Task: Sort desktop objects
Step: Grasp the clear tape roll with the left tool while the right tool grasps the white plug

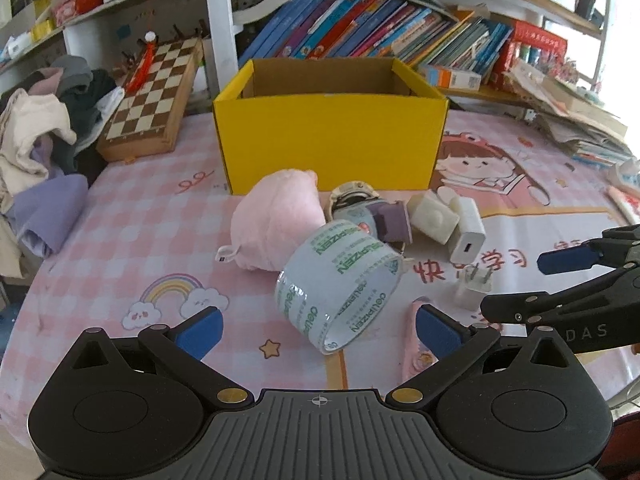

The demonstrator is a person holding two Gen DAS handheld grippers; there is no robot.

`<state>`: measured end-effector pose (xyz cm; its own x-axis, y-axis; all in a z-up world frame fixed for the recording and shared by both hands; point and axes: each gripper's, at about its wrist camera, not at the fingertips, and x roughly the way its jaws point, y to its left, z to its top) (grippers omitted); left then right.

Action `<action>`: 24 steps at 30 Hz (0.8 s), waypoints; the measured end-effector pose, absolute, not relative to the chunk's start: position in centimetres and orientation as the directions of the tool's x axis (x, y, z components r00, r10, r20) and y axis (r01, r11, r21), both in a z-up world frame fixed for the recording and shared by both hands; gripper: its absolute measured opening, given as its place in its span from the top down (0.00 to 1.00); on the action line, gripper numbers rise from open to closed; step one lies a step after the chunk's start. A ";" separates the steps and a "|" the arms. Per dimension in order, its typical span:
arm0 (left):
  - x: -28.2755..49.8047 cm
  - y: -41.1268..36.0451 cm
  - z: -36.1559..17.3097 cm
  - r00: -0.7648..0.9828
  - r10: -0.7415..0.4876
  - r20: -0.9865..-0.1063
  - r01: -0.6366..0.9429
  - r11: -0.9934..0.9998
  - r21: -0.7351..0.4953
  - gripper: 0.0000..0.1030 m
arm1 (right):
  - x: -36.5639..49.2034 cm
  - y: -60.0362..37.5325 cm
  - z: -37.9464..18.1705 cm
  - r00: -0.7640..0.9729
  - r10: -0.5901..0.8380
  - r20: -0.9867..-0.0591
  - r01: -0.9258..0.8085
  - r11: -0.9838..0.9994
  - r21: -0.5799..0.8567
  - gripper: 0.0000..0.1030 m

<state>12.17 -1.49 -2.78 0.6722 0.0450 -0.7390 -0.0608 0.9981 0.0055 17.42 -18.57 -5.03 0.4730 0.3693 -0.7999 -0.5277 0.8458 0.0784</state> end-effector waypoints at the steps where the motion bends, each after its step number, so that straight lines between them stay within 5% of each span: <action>1: 12.3 -1.4 -2.9 0.668 0.049 -0.742 -0.067 0.998 0.005 0.01 | 17.7 -18.4 -5.2 0.464 0.370 -0.805 -0.533 0.842 0.080 0.34; 4: 12.8 -1.2 -3.2 0.663 0.065 -0.746 -0.084 0.996 0.012 0.03 | 18.4 -18.2 -5.8 0.442 0.375 -0.815 -0.546 0.833 0.087 0.45; 24: 15.3 -1.1 -5.0 0.636 0.061 -0.770 -0.082 0.997 0.012 0.22 | 21.2 -16.9 -7.8 0.353 0.373 -0.858 -0.608 0.789 0.093 0.64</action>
